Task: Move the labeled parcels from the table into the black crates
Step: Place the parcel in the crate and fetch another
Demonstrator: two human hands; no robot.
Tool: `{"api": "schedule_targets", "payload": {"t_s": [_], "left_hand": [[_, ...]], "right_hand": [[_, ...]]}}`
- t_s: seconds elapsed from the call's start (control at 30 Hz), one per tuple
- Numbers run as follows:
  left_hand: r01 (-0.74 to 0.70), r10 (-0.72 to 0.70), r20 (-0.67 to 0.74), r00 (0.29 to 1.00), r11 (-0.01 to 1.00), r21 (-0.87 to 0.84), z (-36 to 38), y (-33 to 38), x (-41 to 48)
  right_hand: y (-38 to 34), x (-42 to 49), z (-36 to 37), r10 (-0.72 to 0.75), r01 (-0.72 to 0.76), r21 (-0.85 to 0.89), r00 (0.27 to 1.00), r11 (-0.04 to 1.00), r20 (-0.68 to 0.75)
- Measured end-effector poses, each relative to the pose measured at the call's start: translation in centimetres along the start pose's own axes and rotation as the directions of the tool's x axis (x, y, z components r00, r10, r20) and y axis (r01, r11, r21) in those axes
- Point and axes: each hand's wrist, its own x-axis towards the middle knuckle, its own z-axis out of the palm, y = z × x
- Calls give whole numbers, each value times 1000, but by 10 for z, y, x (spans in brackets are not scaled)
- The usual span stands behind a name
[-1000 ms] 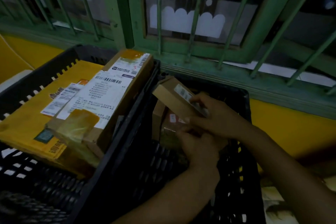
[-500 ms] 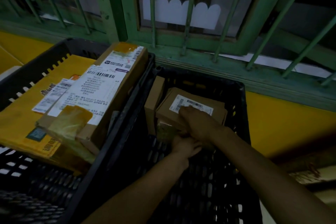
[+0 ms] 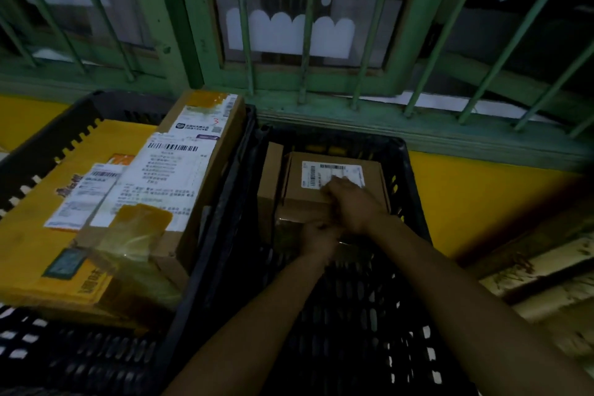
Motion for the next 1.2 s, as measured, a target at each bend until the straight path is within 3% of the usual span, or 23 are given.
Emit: {"api": "schedule_targets", "payload": {"t_s": [0.07,0.17,0.3,0.4,0.5,0.7,0.83,1.0,1.1,1.2], "left_hand": [[-3,2,-18,1000,999,-48,-5,-1,-1],[-2,0,-9,1000,976,-217,4,8,-11],[-203,196,-74,978,974,-101,41,31,-41],[-376,371,122,920,926,23,88,37,-76],[-454,402,344,849,887,83,145,9,-121],[-291,86,684,725,938,190,256,-94,-227],[-216,-91,785,613,936,278,323,-182,-303],[-163,-296,825,481,895,416,392,-287,-388],[-141,-379,820,429,868,475,425,-323,-419],[-157,-394,814,427,854,496,463,-346,-435]], "right_hand": [[-4,-19,-2,59,-57,34,996,998,-66],[-8,-69,2,138,-72,227,947,971,-290],[2,-144,-2,351,9,582,790,813,-503],[23,-203,-7,517,54,742,683,668,-515],[52,-271,-2,676,71,842,562,535,-477],[106,-462,41,899,35,956,333,291,-286],[128,-610,83,984,42,991,119,127,-131],[150,-761,127,989,203,979,-141,-12,41],[170,-814,142,970,290,956,-218,-38,105],[198,-847,158,956,341,938,-249,-61,153]]}}
